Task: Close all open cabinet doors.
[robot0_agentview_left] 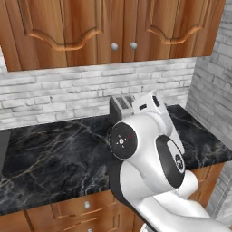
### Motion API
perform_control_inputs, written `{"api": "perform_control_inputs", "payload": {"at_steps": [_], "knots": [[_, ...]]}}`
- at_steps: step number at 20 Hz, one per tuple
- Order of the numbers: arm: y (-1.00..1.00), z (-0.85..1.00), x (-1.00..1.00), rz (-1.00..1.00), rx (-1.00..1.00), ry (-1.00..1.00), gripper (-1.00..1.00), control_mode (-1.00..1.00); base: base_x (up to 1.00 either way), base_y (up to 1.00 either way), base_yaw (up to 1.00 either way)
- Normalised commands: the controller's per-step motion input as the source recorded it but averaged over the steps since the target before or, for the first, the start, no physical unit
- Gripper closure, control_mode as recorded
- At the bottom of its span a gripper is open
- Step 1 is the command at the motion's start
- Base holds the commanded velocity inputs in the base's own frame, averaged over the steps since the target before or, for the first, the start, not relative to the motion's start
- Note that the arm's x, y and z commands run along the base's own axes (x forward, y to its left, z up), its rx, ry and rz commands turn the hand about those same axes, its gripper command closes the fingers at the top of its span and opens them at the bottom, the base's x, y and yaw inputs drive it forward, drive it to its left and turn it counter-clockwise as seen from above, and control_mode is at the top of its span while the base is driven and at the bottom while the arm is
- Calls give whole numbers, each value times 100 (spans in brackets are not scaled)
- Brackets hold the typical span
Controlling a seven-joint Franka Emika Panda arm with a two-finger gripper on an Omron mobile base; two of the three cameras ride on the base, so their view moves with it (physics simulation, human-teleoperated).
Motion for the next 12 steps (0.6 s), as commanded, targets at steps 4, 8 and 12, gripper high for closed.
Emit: {"api": "perform_control_inputs", "payload": {"at_steps": [4,8,12], "knots": [[0,0,0,0,0,0,-100,-100,0,0,0],[0,0,0,0,0,0,-100,-100,0,0,0],[-1,0,-24,-5,0,0,-100,-100,0,0,0]]}}
